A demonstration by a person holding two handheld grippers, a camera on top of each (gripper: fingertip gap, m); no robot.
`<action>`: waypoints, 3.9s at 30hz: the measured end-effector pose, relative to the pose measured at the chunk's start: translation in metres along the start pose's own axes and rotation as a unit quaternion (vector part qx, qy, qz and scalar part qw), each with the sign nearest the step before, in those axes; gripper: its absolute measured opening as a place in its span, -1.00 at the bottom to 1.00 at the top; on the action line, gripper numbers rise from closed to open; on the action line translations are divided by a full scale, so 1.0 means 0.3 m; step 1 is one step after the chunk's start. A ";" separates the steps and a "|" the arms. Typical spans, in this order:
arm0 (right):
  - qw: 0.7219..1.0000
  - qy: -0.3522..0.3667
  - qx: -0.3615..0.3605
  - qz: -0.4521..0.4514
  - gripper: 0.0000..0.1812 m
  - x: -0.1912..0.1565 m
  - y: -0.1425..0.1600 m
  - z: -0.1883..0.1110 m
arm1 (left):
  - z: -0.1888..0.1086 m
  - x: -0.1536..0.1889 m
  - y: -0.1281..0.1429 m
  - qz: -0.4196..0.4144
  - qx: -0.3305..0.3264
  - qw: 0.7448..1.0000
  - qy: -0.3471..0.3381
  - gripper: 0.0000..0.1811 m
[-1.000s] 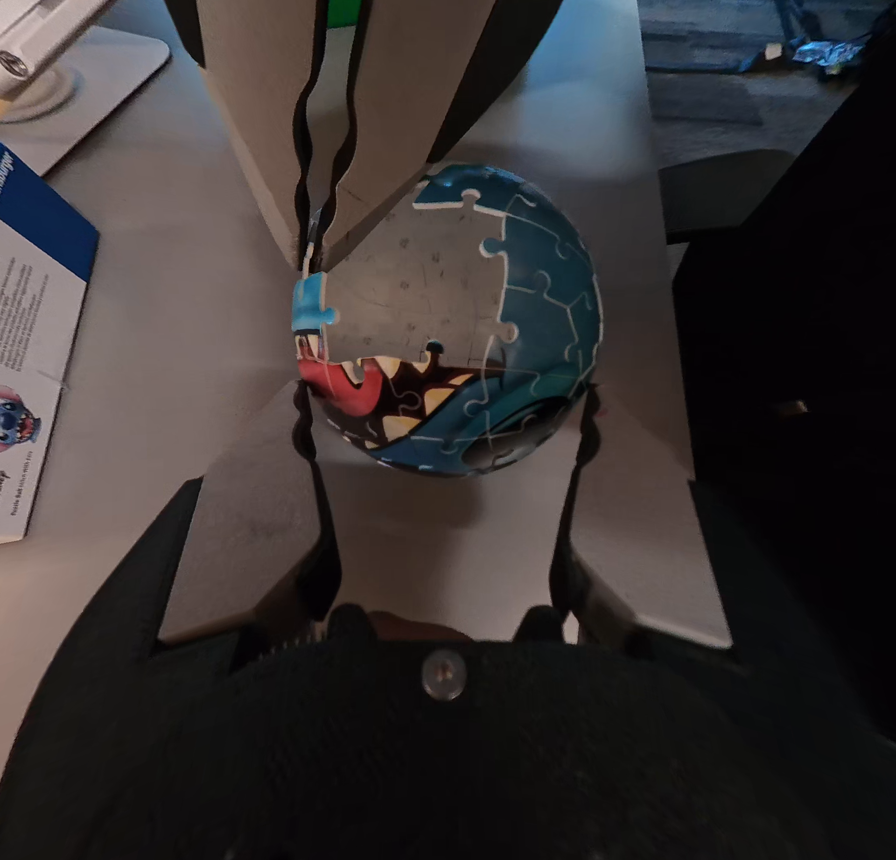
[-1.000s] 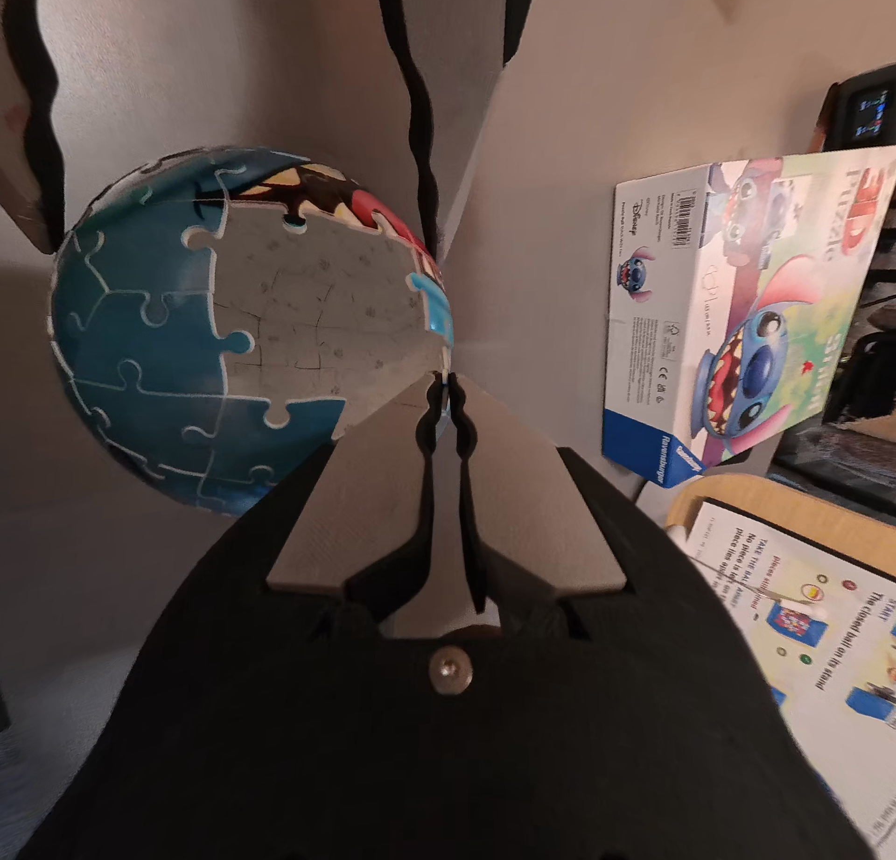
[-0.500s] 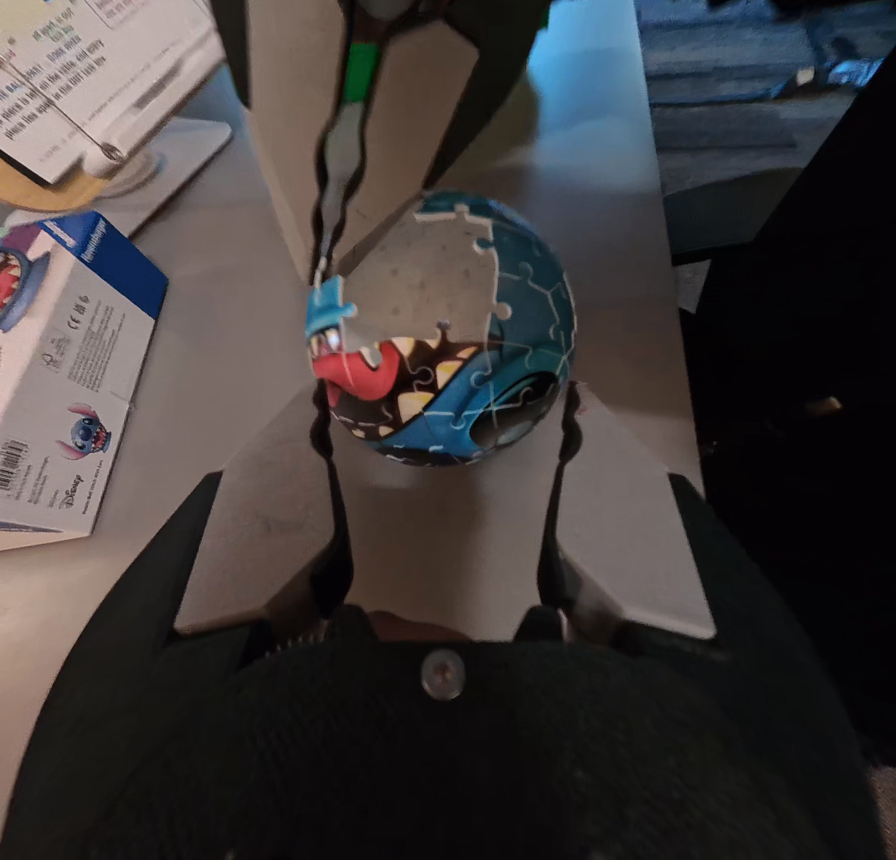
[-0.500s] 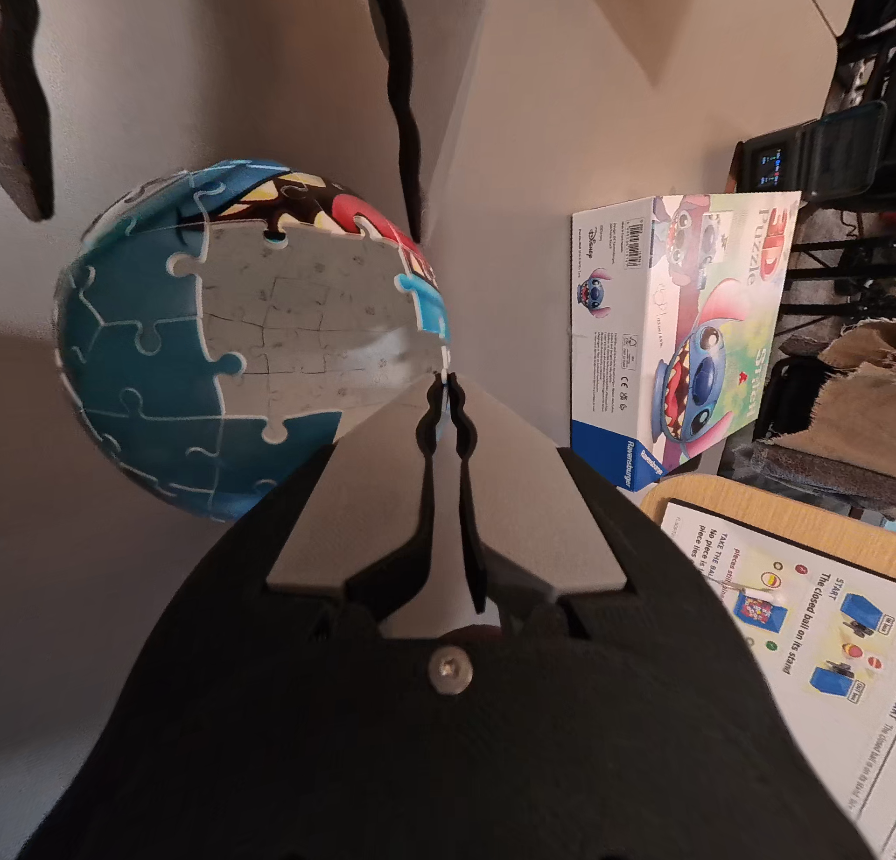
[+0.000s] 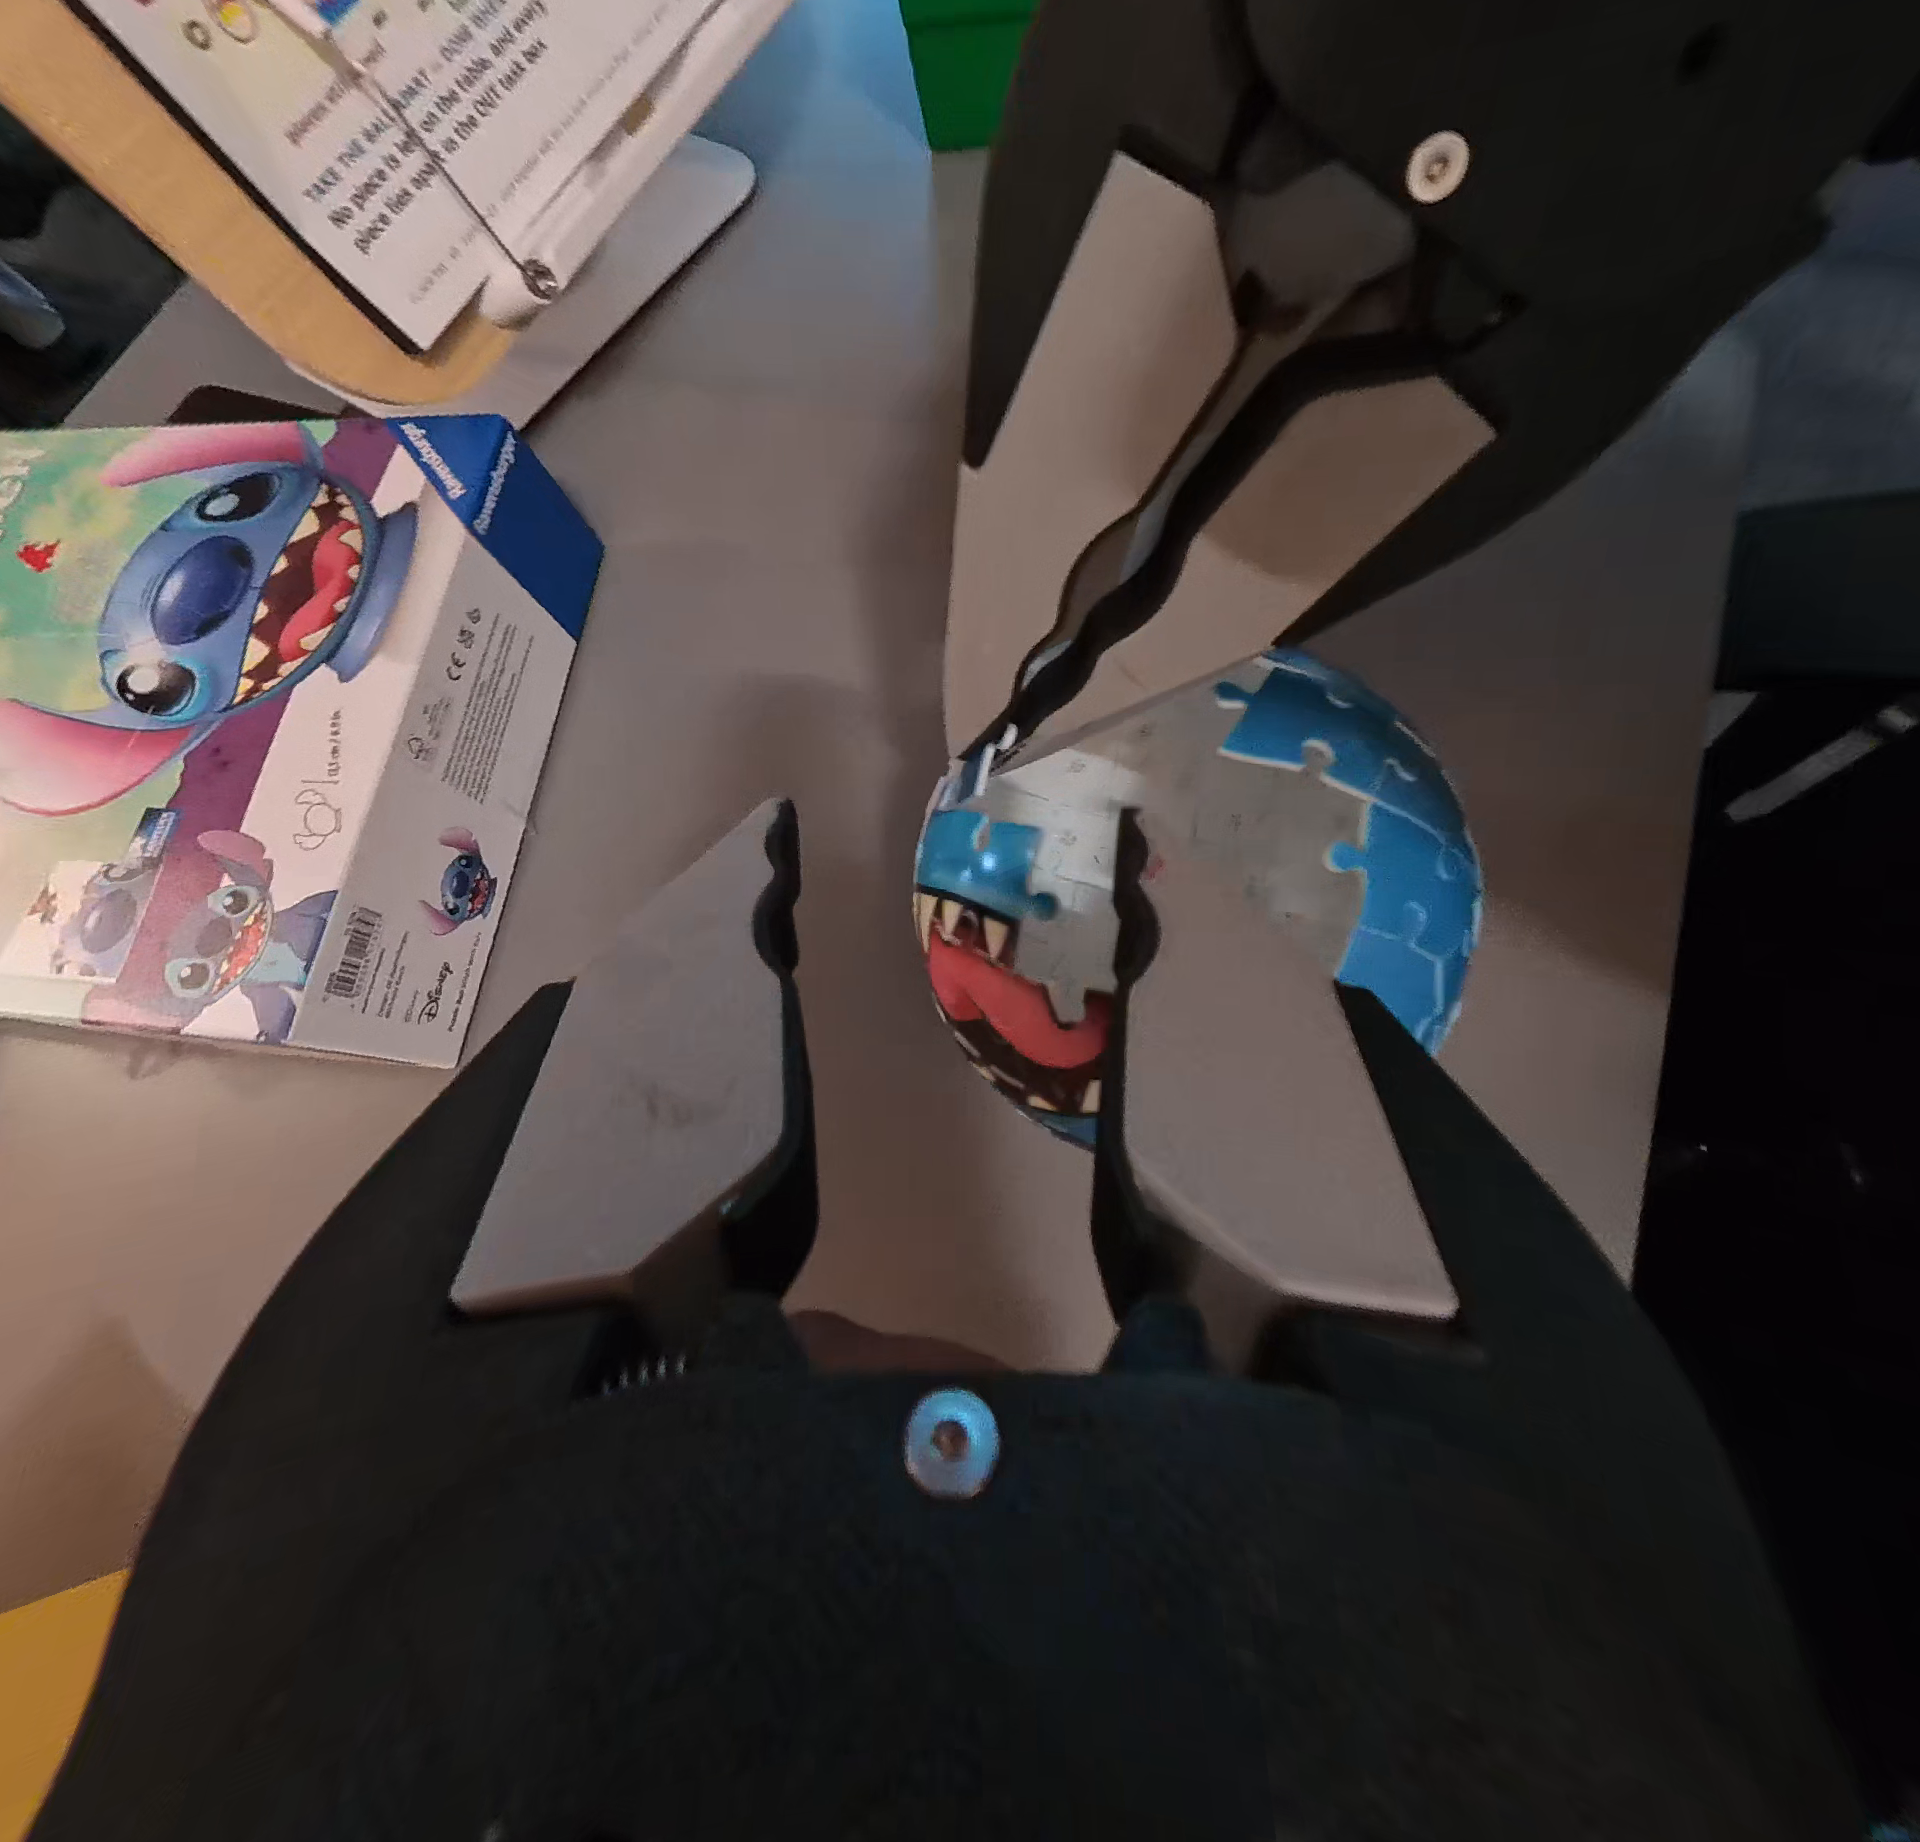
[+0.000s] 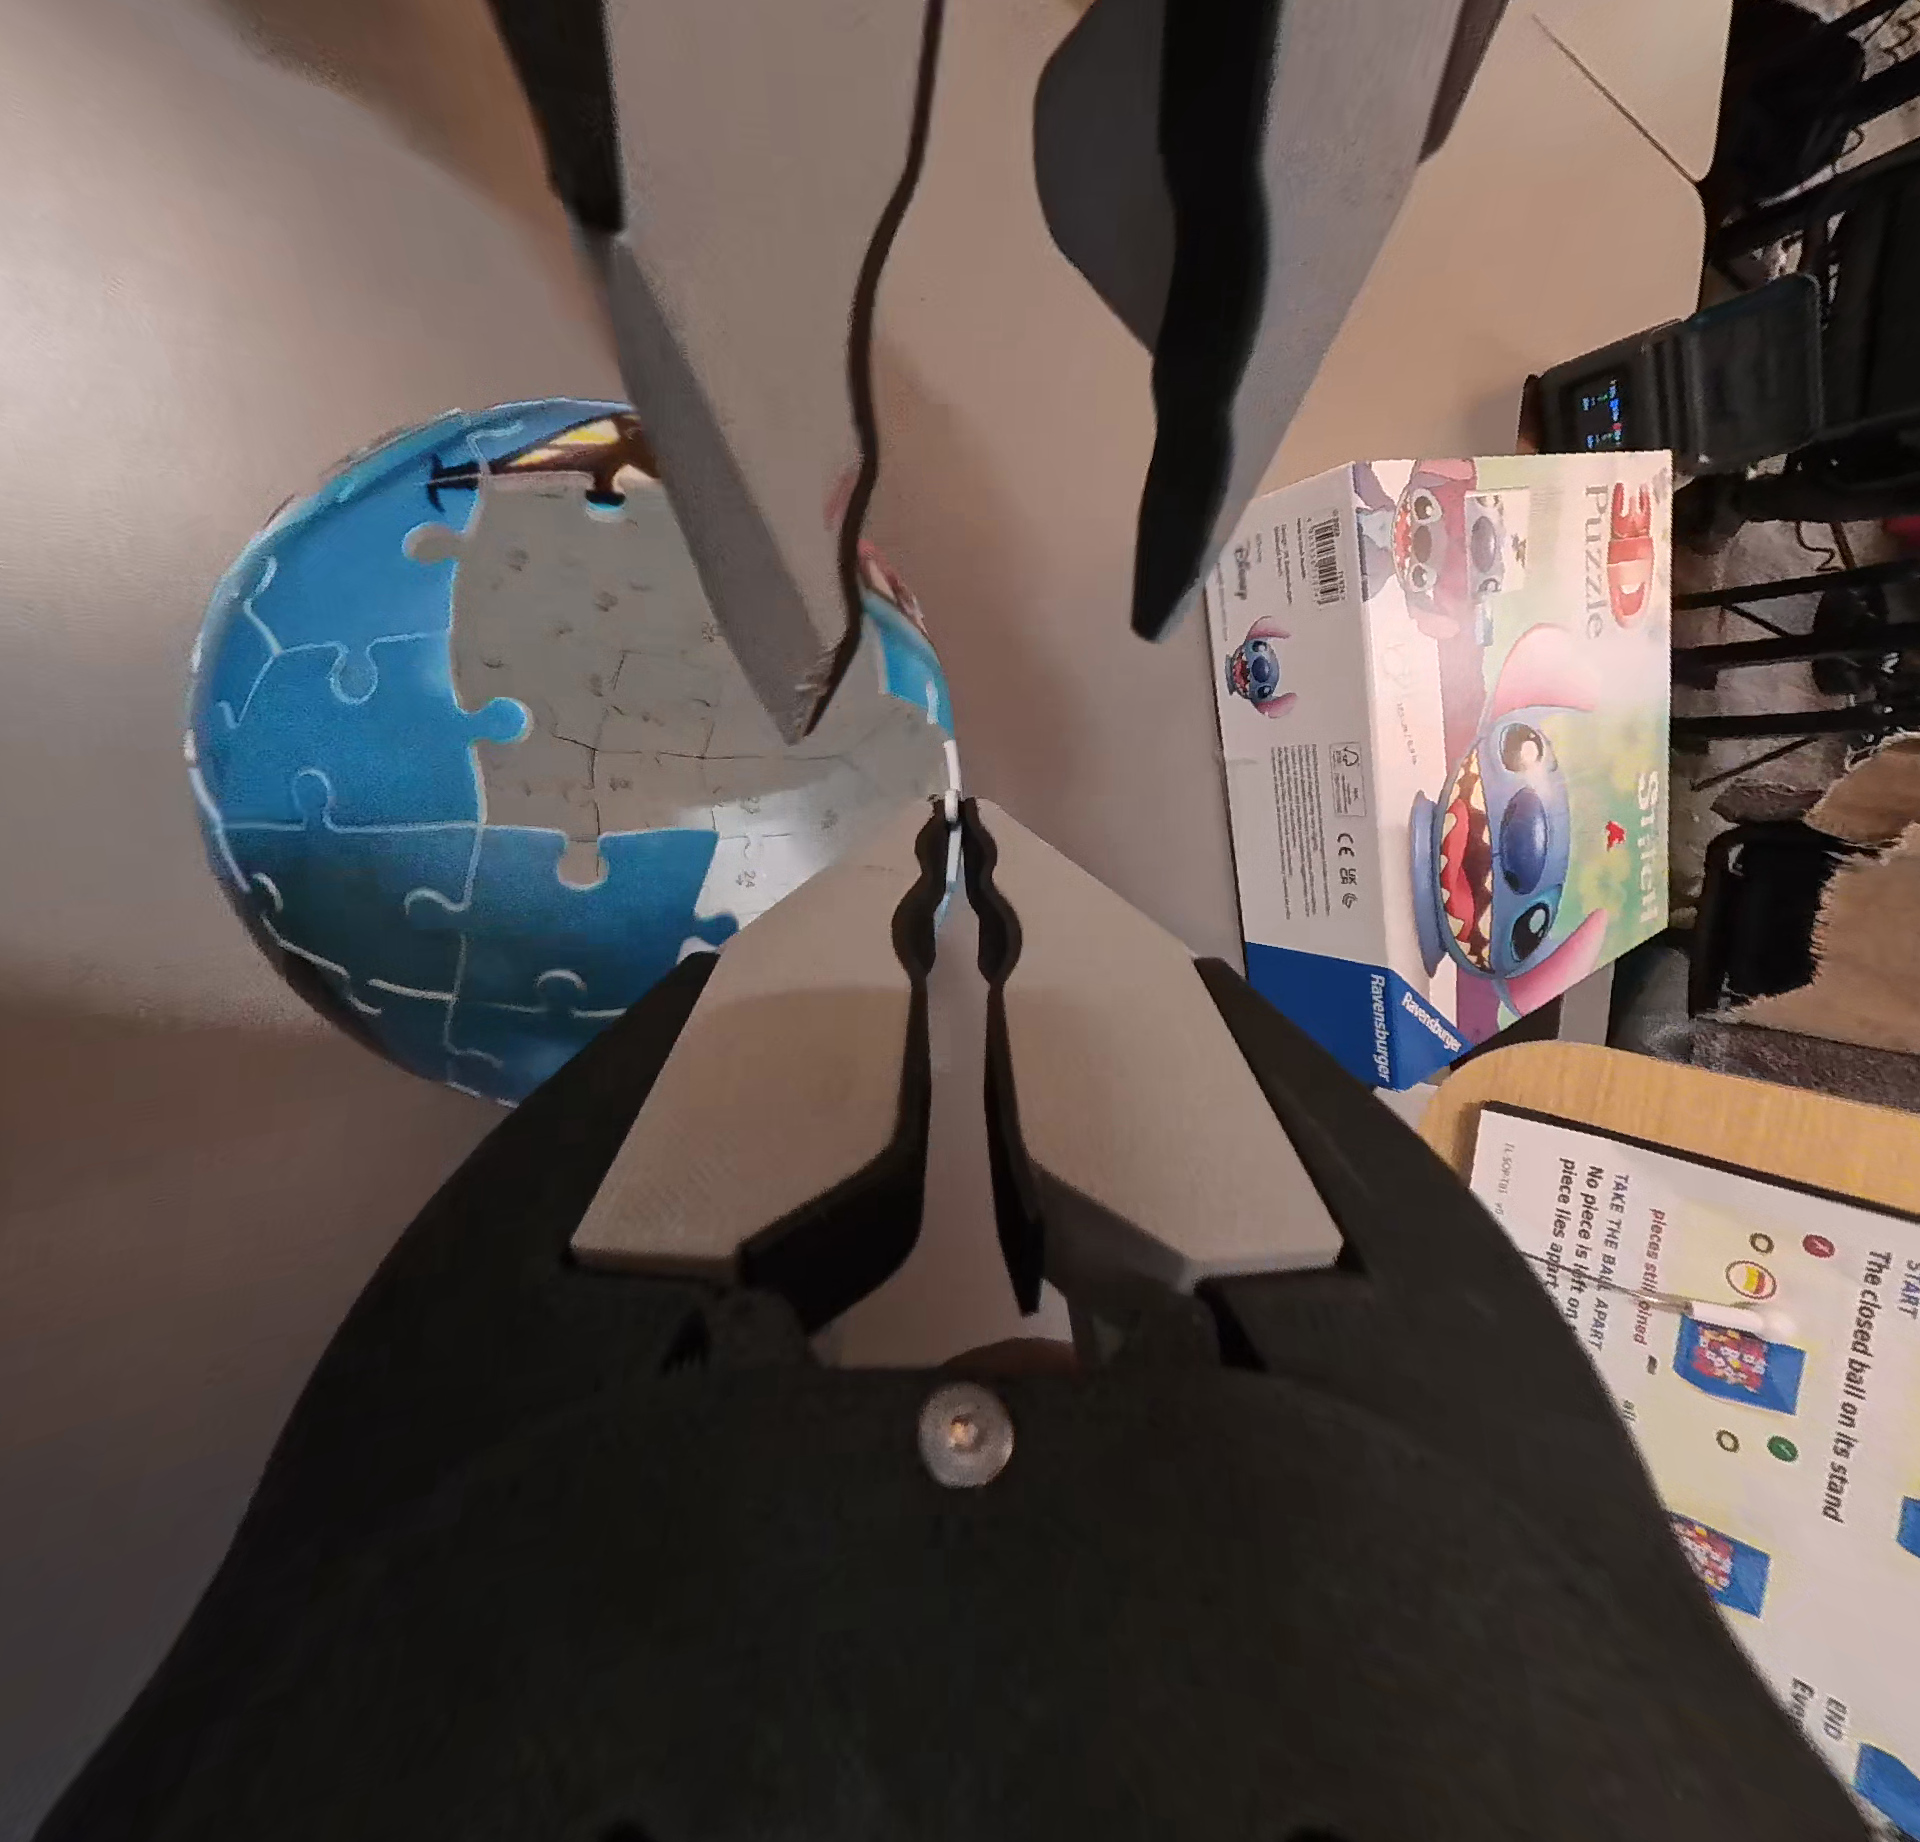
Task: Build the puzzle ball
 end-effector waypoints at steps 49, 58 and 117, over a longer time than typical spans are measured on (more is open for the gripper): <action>0.976 -0.133 0.099 0.138 -1.00 0.047 0.038 -0.013 | 0.053 -0.007 -0.045 0.021 -0.076 0.997 0.016 -1.00; 0.976 -0.127 0.109 0.139 -1.00 0.064 0.034 -0.050 | 0.048 0.004 -0.084 0.041 -0.065 0.997 0.023 -1.00; 0.968 -0.116 0.151 0.162 -1.00 0.071 0.041 -0.082 | 0.055 0.018 -0.083 0.026 -0.067 0.997 0.029 -0.94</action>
Point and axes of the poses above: each gripper's, where its closed fingertips meet, z out along the fingers, y out of its underside, x = y × z across the jaws, the point moved 5 cm from there along -z, back along the fingers, and after that the axes turned 14 degrees about y, right-handed, at the moved point
